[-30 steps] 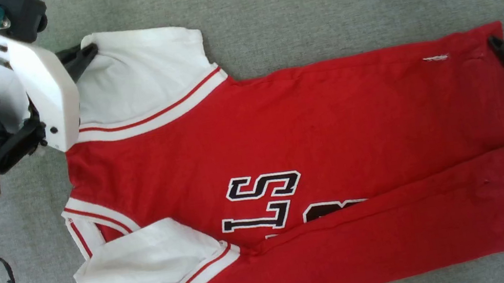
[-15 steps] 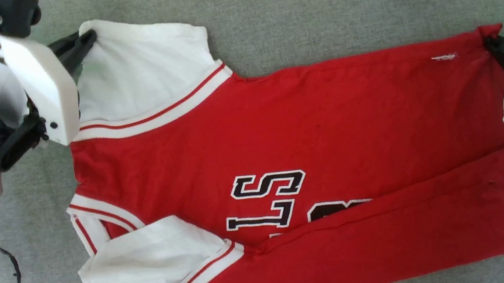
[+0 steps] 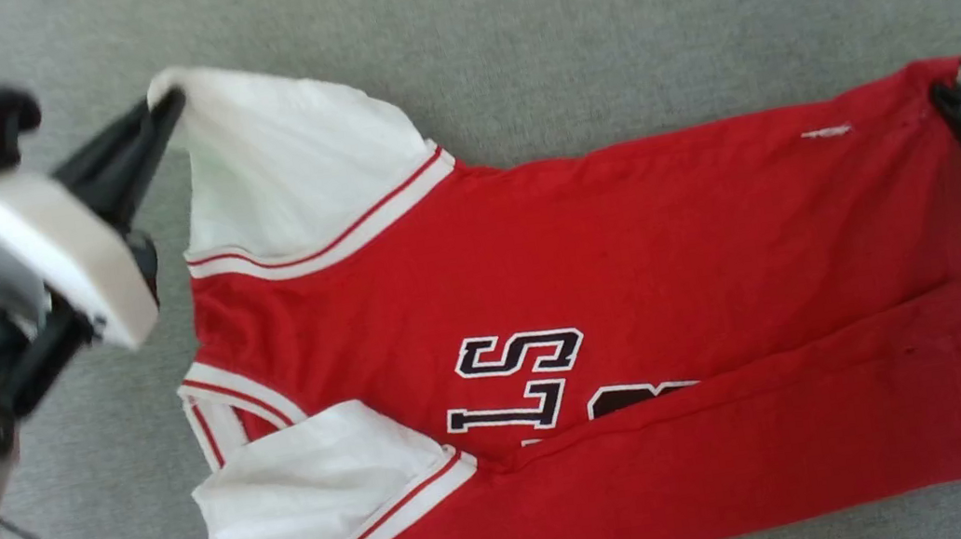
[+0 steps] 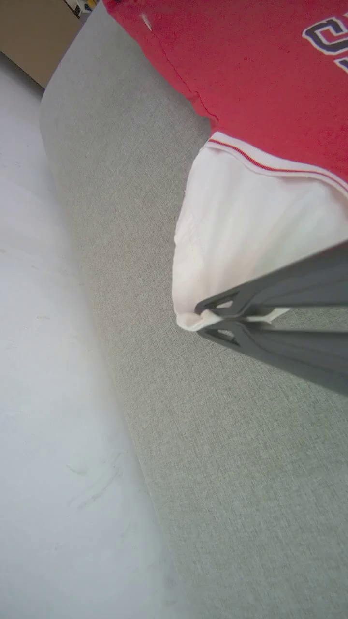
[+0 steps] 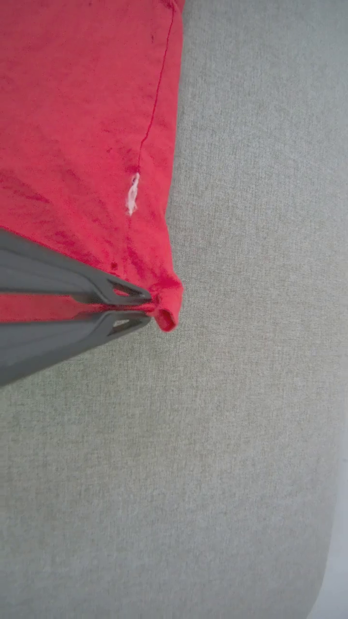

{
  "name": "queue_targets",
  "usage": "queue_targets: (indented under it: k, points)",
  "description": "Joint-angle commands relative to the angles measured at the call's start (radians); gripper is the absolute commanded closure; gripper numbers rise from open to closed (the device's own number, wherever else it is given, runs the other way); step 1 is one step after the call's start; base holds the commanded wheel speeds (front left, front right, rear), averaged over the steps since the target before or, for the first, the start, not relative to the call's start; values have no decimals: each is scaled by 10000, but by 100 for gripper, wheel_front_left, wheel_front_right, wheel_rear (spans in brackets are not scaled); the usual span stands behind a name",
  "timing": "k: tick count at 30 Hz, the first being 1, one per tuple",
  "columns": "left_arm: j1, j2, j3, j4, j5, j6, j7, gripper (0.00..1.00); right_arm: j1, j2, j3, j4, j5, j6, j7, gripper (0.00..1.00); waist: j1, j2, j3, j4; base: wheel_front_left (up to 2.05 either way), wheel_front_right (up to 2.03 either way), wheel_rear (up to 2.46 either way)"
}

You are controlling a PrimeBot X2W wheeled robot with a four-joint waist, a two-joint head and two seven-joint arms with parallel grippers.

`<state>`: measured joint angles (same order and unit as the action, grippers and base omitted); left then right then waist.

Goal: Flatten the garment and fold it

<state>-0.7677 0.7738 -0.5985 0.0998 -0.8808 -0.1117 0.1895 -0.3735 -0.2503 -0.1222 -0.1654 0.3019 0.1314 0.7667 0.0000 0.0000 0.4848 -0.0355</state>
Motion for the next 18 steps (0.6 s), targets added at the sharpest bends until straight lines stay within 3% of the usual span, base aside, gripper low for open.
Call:
queue_targets:
  k: [1,18]
  points:
    - [354,132,128,-197,-101,123,-184,100,219,13,-39,-47,102,-7,-155,100,0,0,-457,112,0,0,0]
    - [4859,1499,827,-3386,-1525,1706,-1327,100,2937,382,-620,-523,1128,-7,-1166,100,0,0,-2186,145,0,0,0]
